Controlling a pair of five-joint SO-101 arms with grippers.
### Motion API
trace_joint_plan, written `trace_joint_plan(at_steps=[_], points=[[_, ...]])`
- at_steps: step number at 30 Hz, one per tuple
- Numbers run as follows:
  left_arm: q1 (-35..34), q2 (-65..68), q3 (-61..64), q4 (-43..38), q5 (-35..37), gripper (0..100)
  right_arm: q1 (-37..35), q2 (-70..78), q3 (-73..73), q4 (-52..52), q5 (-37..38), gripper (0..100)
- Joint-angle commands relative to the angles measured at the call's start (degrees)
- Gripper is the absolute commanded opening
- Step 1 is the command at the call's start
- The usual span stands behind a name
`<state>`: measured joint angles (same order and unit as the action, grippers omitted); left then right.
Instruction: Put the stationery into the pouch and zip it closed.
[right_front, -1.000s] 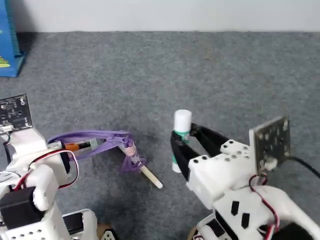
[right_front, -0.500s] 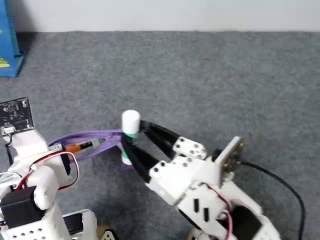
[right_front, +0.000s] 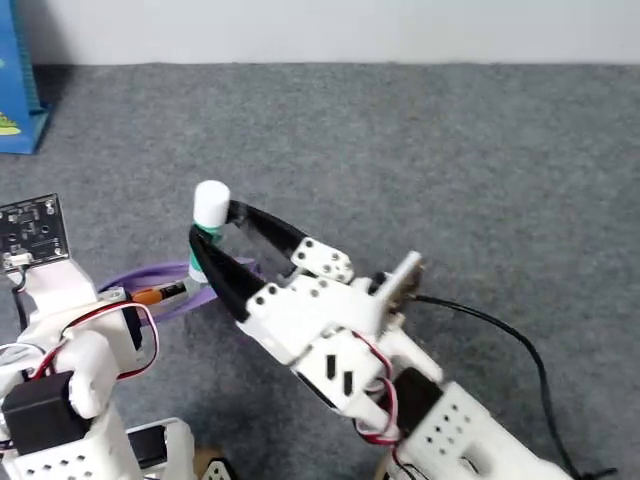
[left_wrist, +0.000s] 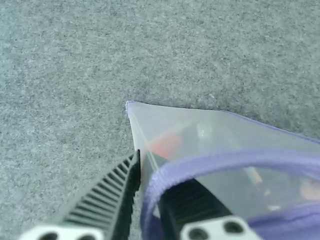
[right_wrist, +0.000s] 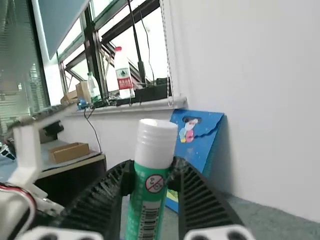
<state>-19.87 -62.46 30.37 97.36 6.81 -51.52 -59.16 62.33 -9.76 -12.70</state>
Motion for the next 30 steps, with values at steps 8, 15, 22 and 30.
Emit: trace_joint_plan(at_steps=[8,15,22,30], points=[[-0.18,0.53,0.04,0.09,0.35,1,-5.49,6.11,2.64,-3.38,4.57,0.8],[-0.18,0.53,0.04,0.18,0.35,1,-5.76,5.58,6.51,-3.3,15.12,5.4],[-0.18,0.53,0.13,0.62,0.35,1,-6.73,5.58,6.33,-2.77,16.0,22.5],[-0.62,0.53,0.04,0.62,0.53,1,-6.55,0.48,5.19,2.77,15.91,19.2]])
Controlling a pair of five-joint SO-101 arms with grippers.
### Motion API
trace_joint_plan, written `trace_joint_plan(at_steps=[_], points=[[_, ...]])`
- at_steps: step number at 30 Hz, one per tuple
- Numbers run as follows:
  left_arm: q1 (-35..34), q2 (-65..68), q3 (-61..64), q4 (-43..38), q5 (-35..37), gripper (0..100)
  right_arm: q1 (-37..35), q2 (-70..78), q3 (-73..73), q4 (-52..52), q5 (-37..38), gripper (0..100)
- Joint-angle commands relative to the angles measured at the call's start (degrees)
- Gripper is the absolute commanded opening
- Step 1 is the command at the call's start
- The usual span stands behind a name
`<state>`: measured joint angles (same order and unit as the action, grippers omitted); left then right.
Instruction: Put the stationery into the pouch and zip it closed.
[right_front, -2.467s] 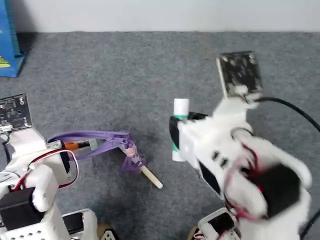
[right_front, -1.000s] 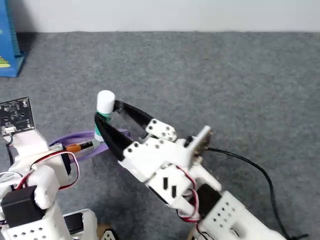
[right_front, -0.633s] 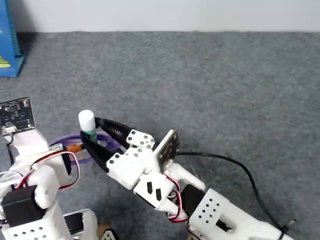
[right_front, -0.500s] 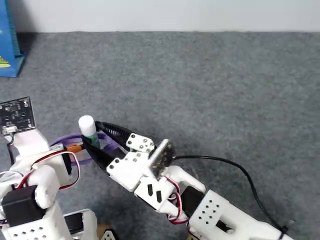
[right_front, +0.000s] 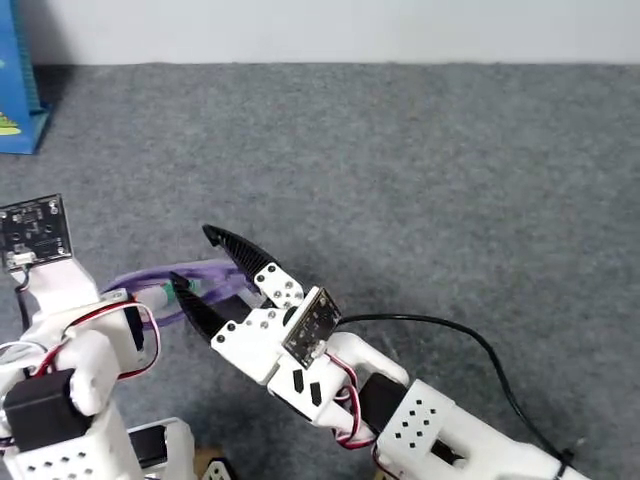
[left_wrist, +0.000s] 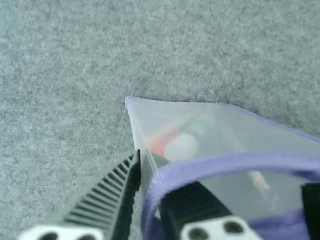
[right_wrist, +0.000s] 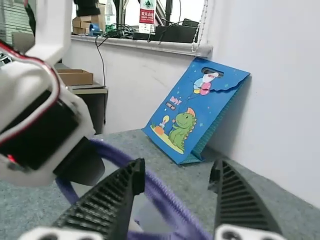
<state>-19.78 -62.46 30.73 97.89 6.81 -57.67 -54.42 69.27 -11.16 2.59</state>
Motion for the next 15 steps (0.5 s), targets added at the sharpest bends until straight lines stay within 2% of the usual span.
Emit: trace_joint_plan(at_steps=[1,3,9,12,15], points=[[-1.85,0.53,-0.4,0.09,0.53,1,0.04,-5.93,-2.64,7.87,0.44,19.3],[-4.92,0.53,-0.66,-0.26,0.53,1,1.89,-9.36,-5.1,16.13,-0.44,19.2],[-9.76,0.53,-0.66,-0.26,0.35,1,11.47,-16.92,-11.69,49.36,-12.13,19.0],[-10.64,0.53,-0.66,-0.26,0.35,1,14.73,-16.13,-11.16,58.77,-12.75,19.0],[-10.55,0.53,-0.66,-0.18,0.35,1,16.04,-13.05,-9.05,61.49,-12.57,19.0]])
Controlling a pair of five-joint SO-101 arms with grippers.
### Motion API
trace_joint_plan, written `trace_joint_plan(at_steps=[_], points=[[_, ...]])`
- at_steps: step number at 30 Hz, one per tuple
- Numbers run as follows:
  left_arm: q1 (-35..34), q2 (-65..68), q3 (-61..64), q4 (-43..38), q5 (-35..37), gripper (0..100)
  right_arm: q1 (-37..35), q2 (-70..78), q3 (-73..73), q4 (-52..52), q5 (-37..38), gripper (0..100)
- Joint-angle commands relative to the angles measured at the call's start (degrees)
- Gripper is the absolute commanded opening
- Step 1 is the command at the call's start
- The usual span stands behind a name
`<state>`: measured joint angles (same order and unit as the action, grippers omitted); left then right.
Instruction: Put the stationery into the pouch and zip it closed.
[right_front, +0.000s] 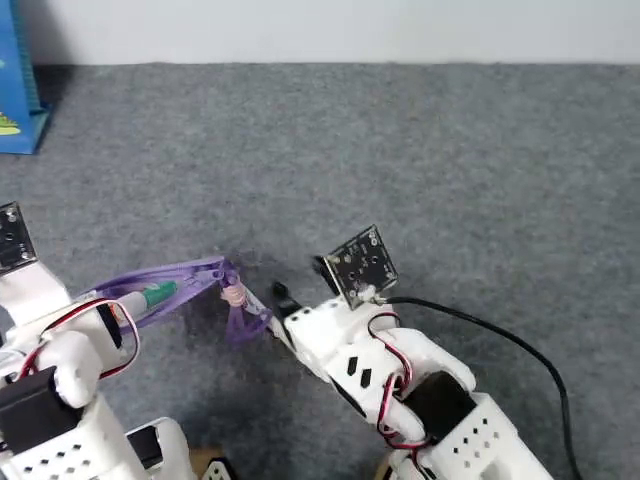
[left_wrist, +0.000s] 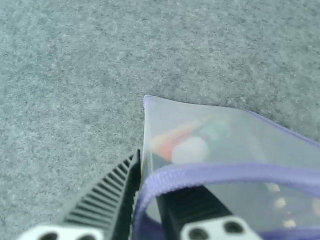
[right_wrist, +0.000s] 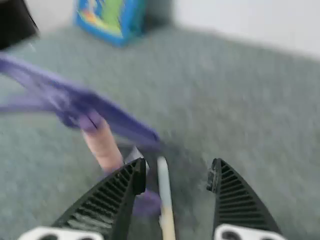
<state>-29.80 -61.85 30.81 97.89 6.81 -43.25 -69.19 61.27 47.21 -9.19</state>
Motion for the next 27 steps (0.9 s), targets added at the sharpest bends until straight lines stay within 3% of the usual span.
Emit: trace_joint_plan(at_steps=[1,12,18,24,27], points=[[-0.53,-0.09,-0.75,-0.09,0.35,1,1.63,3.03,-0.18,3.12,-0.7,19.0],[-0.53,-0.09,-0.48,0.0,0.35,1,-3.65,29.05,1.41,-2.68,-1.14,19.1],[-0.53,-0.09,-0.4,0.0,0.35,1,-4.53,41.63,1.14,-9.98,-1.14,19.1],[-0.44,-0.09,-0.4,0.0,0.35,1,-4.44,50.42,-1.23,-10.07,-1.05,18.8],[-0.35,-0.09,-0.4,0.0,0.35,1,-4.35,51.74,-2.29,-9.8,-1.05,10.4]])
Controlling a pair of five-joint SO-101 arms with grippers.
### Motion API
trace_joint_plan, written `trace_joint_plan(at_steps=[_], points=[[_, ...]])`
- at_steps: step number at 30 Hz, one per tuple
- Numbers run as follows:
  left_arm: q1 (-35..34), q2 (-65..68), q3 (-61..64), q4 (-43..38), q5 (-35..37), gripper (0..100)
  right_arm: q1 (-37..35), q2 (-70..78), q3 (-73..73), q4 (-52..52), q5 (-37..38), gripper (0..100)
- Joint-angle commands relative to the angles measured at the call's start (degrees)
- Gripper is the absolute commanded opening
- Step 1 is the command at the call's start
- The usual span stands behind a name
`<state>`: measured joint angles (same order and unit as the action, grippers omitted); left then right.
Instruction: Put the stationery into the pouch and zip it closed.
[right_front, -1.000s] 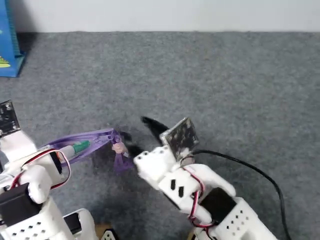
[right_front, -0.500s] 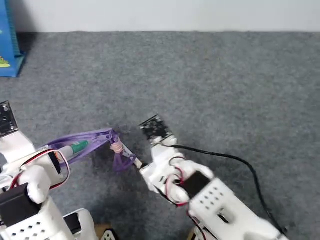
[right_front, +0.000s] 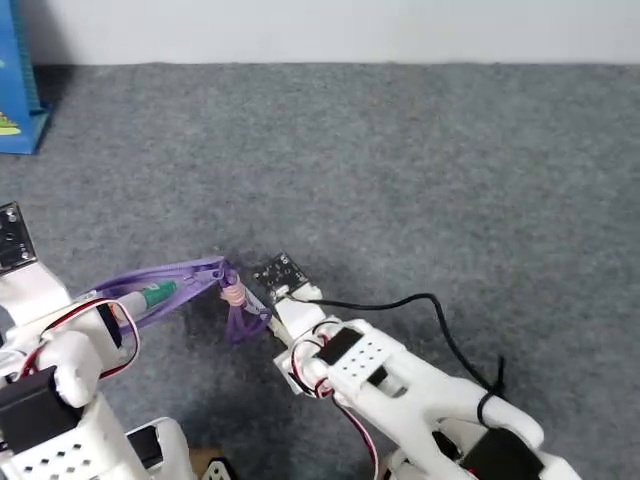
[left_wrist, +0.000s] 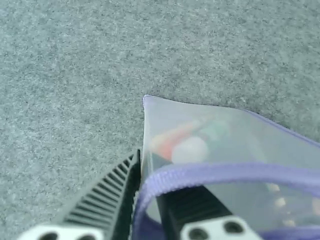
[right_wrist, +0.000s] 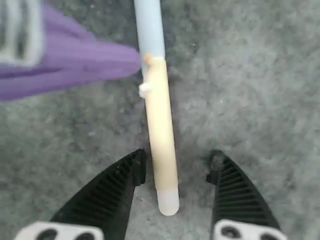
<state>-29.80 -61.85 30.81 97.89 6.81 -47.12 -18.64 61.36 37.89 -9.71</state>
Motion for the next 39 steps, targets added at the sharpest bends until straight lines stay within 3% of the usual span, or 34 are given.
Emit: trace_joint_plan(at_steps=[1,2,4,13,21,23,26,28,39], points=[[-0.35,-0.09,-0.4,0.0,0.35,1,-0.57,1.19,-2.37,-0.48,-0.44,4.9],[-0.35,-0.09,-0.4,0.0,0.35,1,-0.57,1.01,-2.37,-0.57,-0.35,0.1],[-0.35,-0.09,-0.4,0.0,0.35,1,-0.22,0.92,-2.29,-0.31,-0.26,3.5],[-0.35,-0.09,-0.4,0.0,0.35,1,6.29,-4.62,-2.37,12.18,0.09,0.8],[-0.35,-0.09,-0.4,0.0,0.35,1,16.75,-19.21,-2.11,28.97,11.96,1.4],[-0.35,-0.09,-0.4,0.0,0.35,1,19.65,-22.64,-2.11,33.01,14.07,5.4],[-0.35,-0.09,-0.4,0.0,0.35,1,23.25,-26.51,-2.11,37.32,17.05,18.9],[-0.35,-0.09,-0.4,0.0,0.35,1,24.13,-28.26,-2.11,38.02,18.29,24.5],[-0.35,-0.09,-0.4,0.0,0.35,1,17.54,-28.62,-2.11,23.52,19.08,20.2]])
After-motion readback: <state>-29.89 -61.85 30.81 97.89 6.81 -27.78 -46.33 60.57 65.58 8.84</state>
